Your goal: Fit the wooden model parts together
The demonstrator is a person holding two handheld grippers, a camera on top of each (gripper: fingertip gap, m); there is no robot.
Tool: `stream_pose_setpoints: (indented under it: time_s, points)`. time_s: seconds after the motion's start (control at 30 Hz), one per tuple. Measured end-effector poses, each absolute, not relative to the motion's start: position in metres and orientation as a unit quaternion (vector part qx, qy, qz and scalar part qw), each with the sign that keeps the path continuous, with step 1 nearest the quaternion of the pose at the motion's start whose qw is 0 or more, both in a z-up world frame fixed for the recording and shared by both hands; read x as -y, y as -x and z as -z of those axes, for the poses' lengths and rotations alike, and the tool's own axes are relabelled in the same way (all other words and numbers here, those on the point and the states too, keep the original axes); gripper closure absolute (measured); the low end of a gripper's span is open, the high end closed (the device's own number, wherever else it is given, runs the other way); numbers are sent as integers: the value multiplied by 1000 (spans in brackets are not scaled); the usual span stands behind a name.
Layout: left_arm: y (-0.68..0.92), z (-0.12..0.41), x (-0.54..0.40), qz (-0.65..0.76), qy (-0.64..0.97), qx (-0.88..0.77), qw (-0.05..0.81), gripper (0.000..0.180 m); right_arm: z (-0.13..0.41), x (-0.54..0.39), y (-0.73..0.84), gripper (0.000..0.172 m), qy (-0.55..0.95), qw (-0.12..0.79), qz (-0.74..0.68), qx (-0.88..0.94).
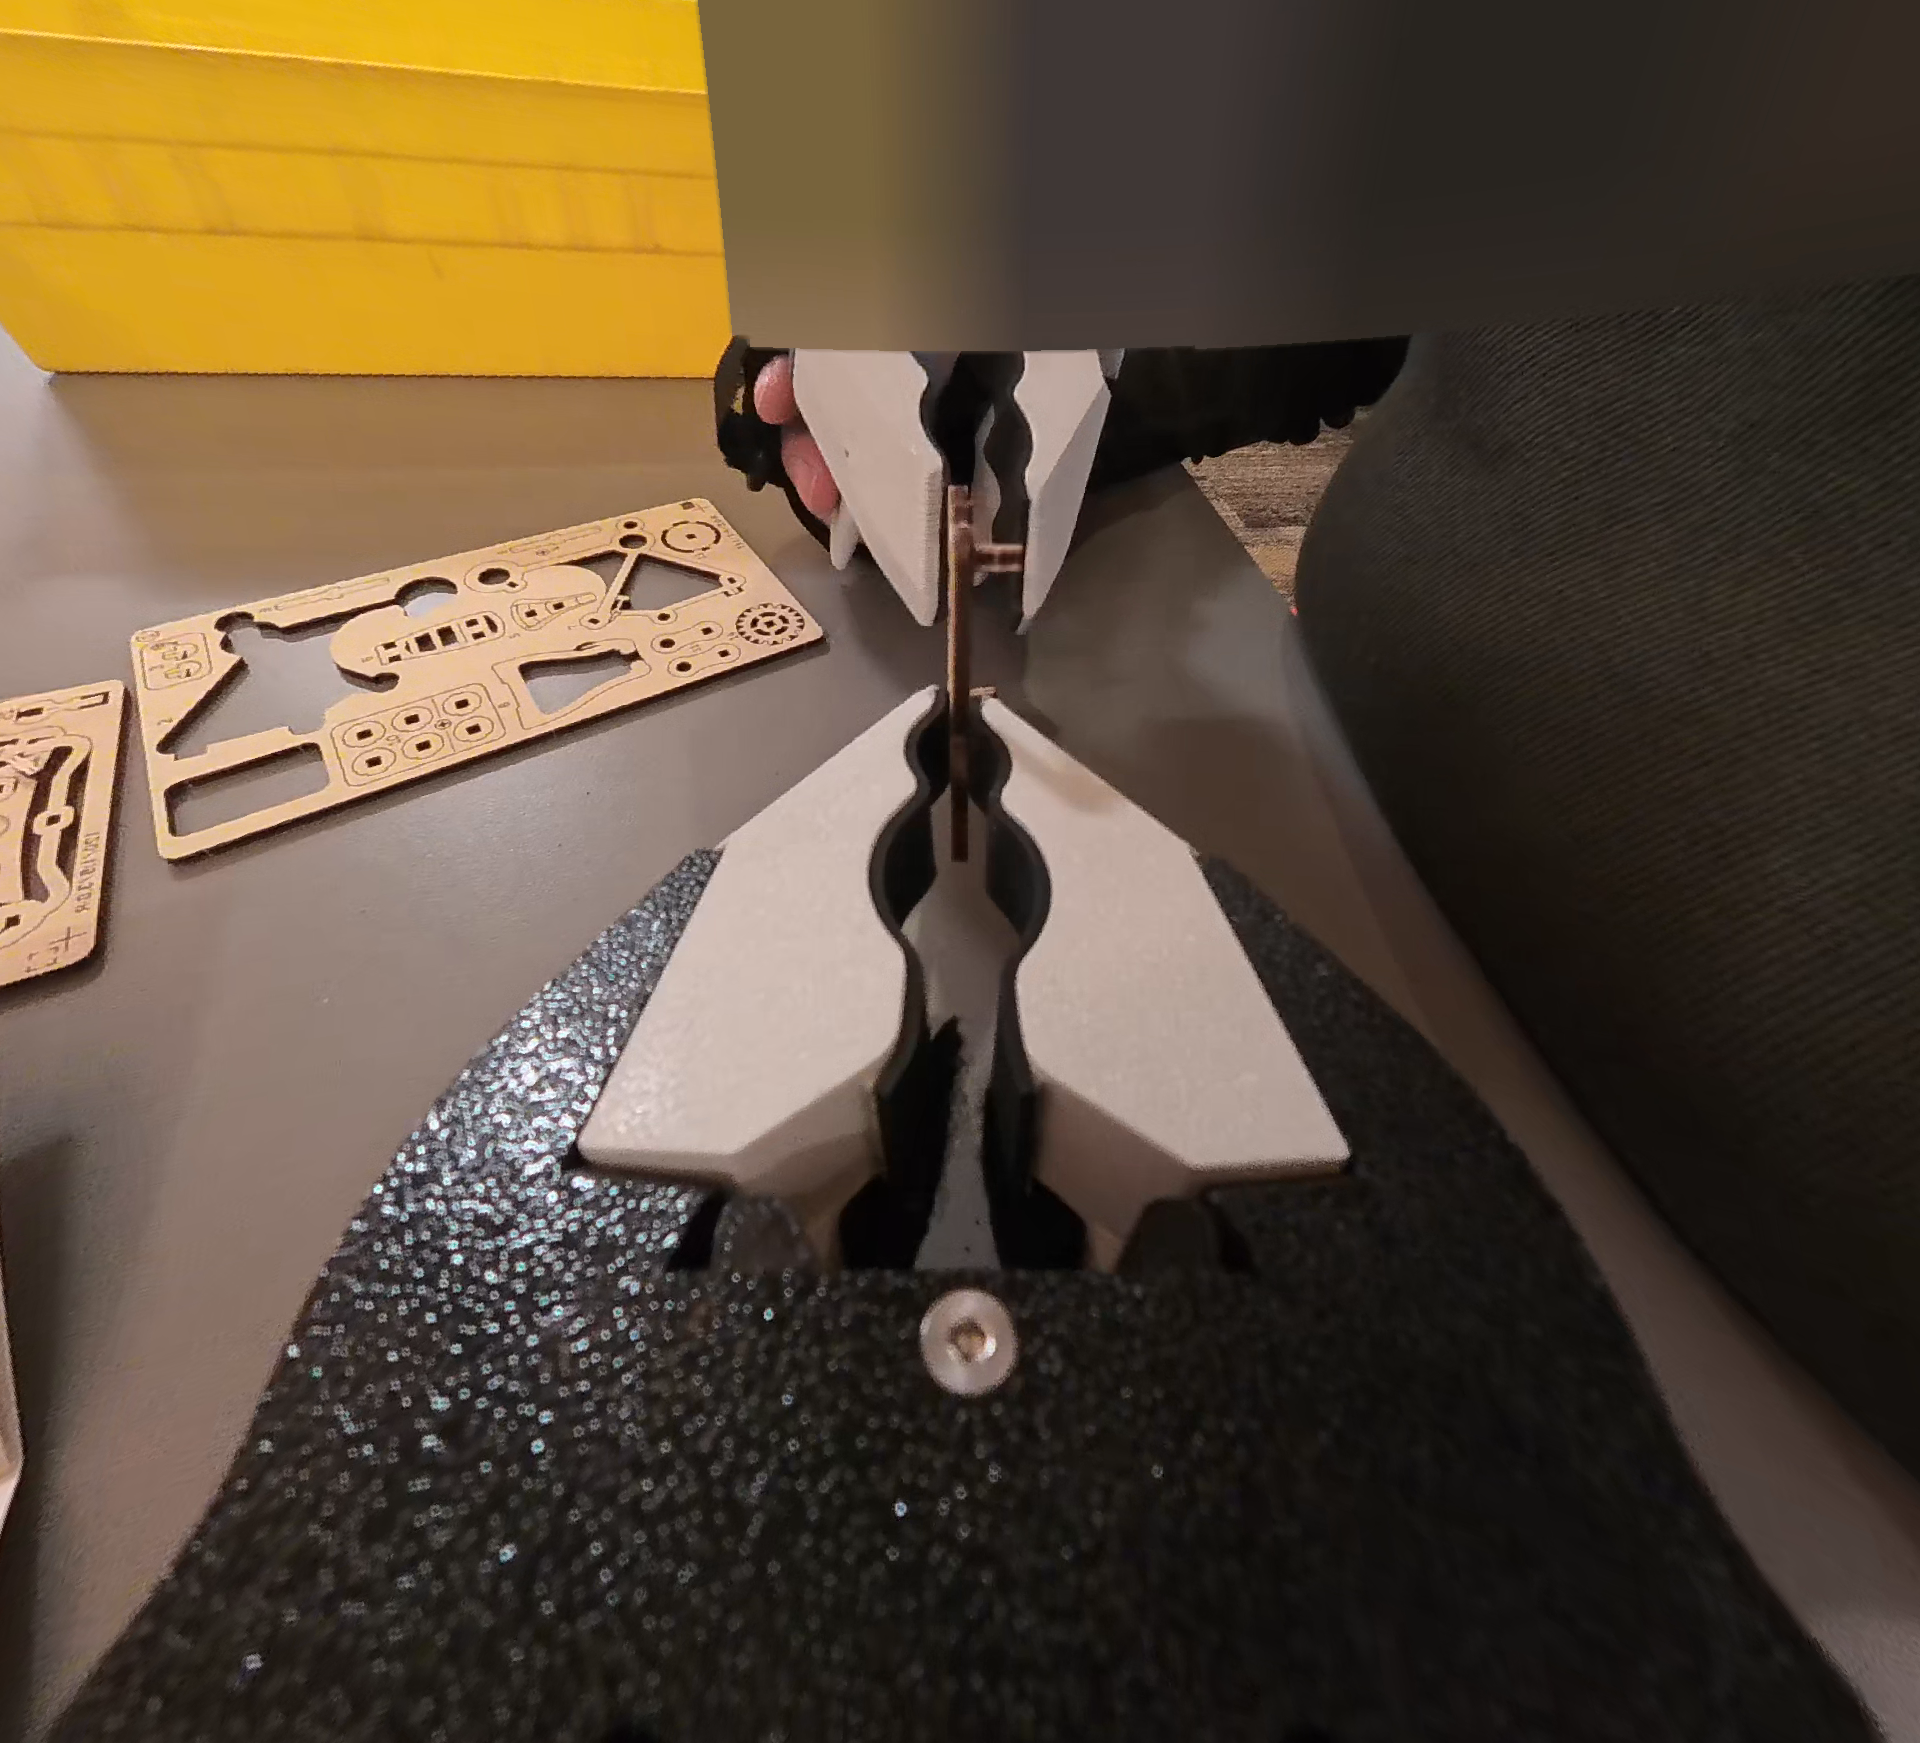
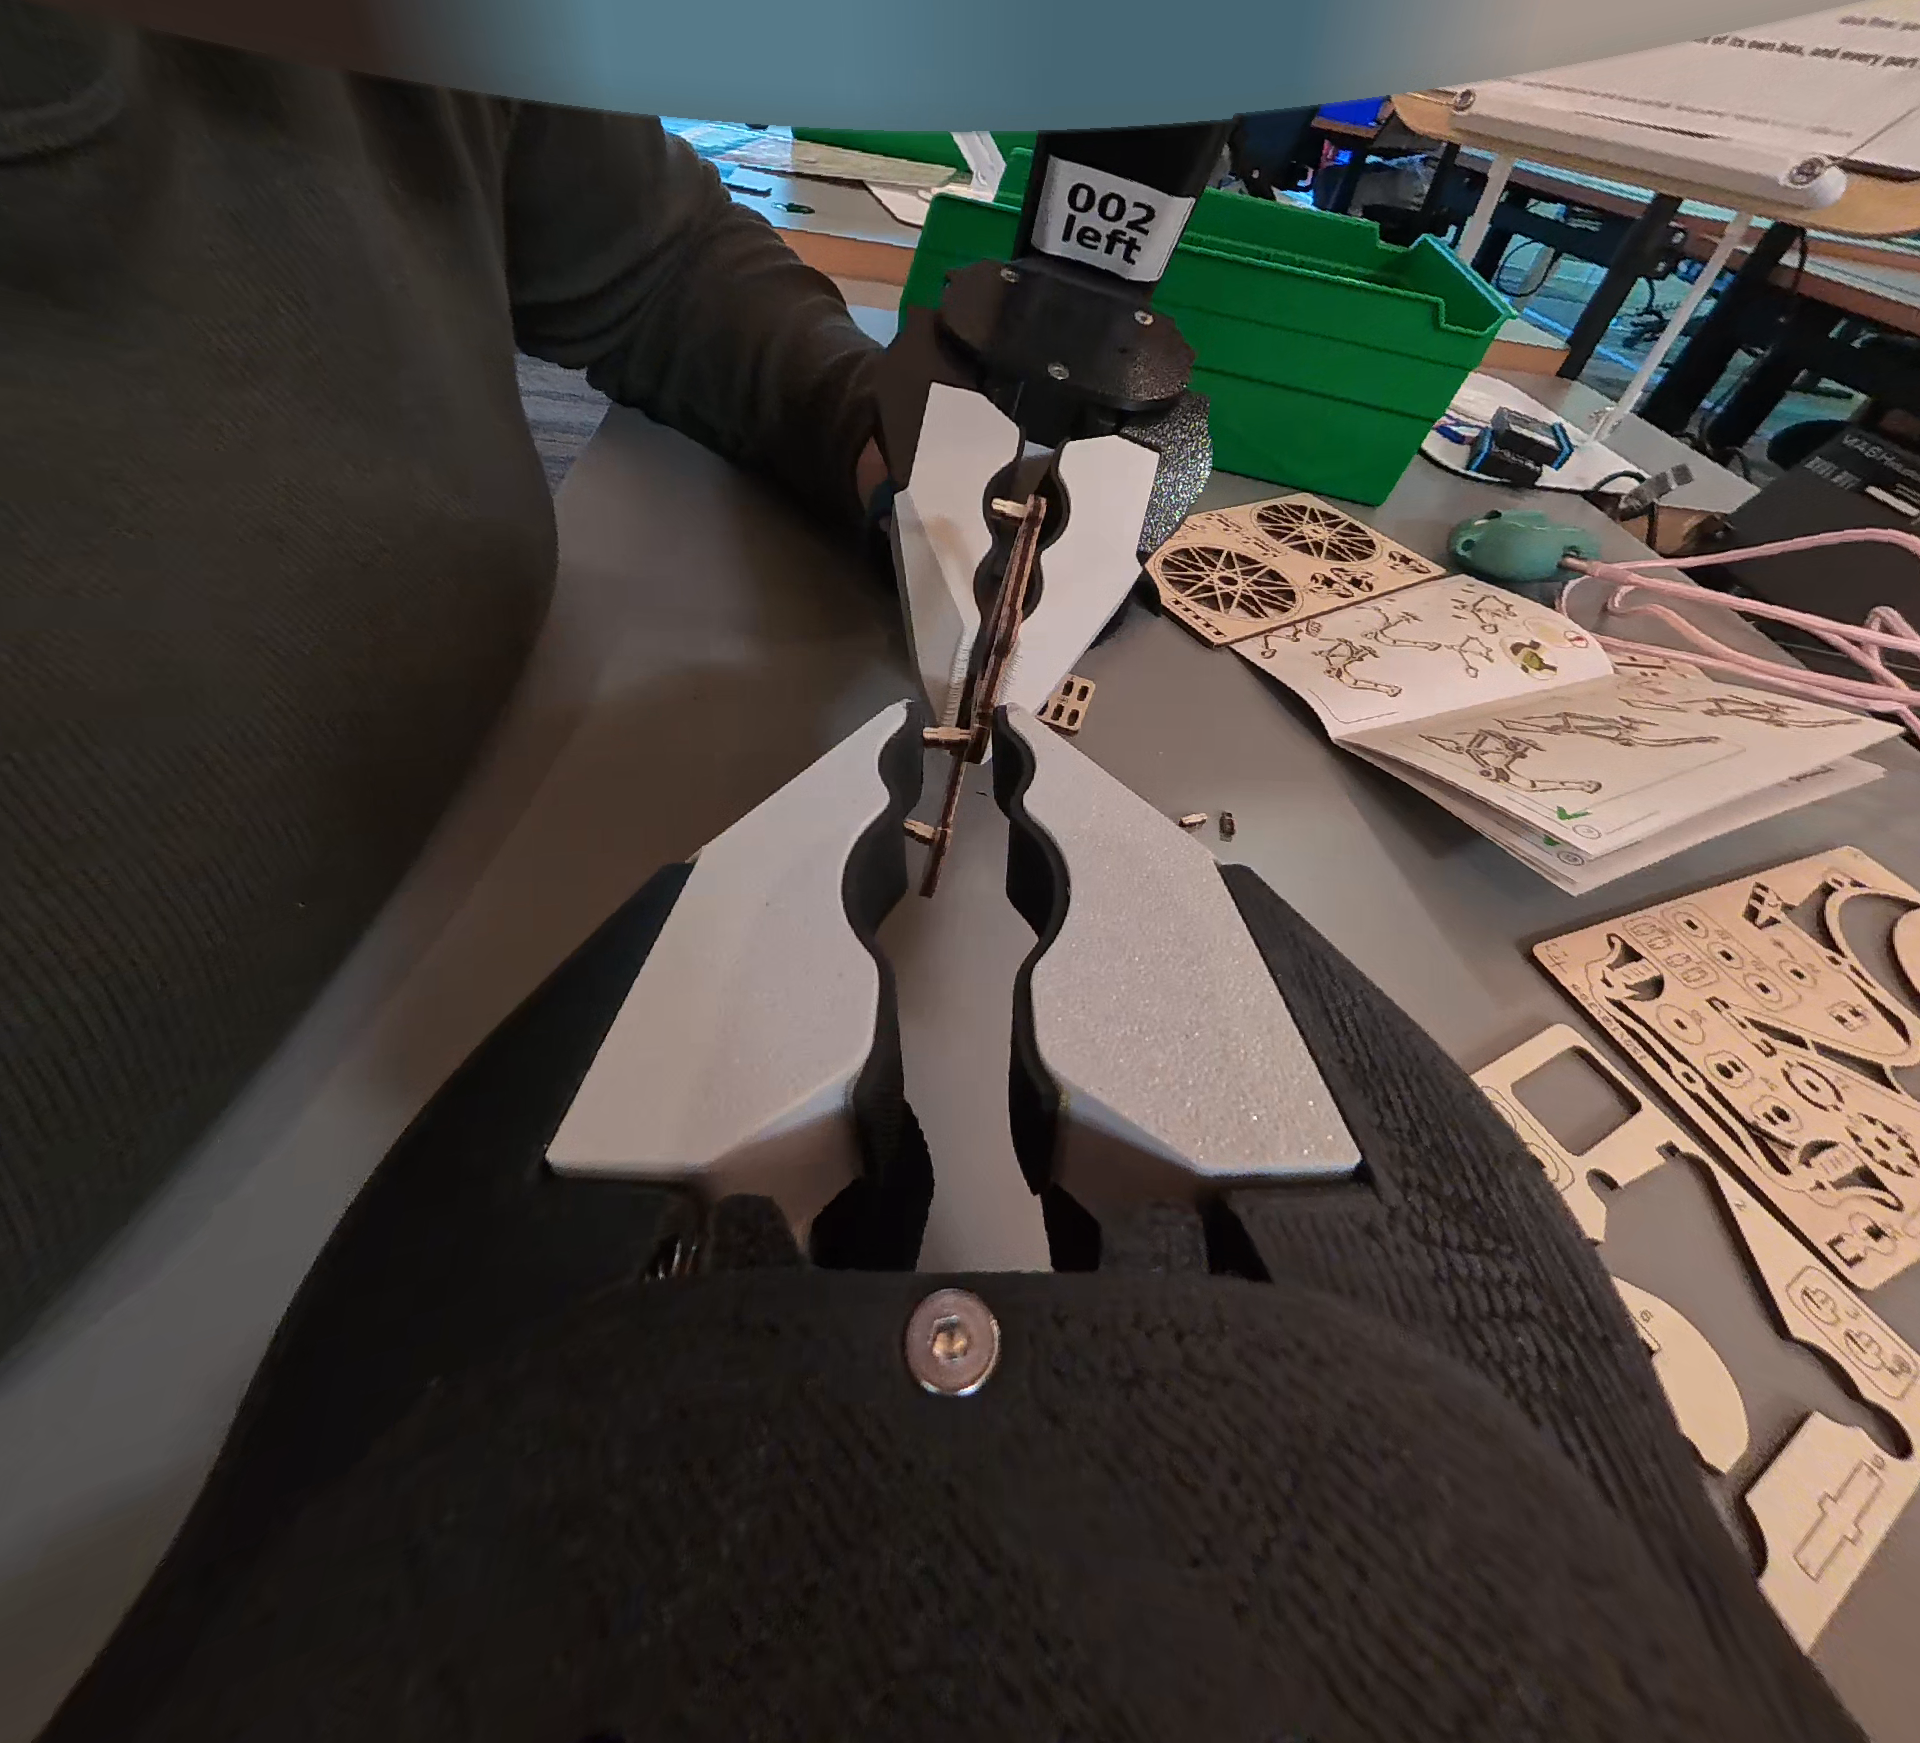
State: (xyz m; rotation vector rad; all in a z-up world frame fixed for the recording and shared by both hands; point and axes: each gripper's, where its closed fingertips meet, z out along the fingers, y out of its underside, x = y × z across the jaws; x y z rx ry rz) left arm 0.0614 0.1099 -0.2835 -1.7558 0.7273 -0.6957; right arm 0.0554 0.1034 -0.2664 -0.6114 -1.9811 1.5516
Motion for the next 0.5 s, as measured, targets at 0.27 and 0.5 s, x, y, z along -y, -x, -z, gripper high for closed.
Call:
stream_pose_setpoints:
  time_s: [0.27, 0.5]
  points:
    - [-63, 285, -108, 284, 736, -315, 528, 180, 267, -101, -58, 161, 222, 269, -576, 739]
    - [-63, 287, -109, 275, 738, -317, 529, 180, 268, -102, -58, 162, 230, 266, -570, 743]
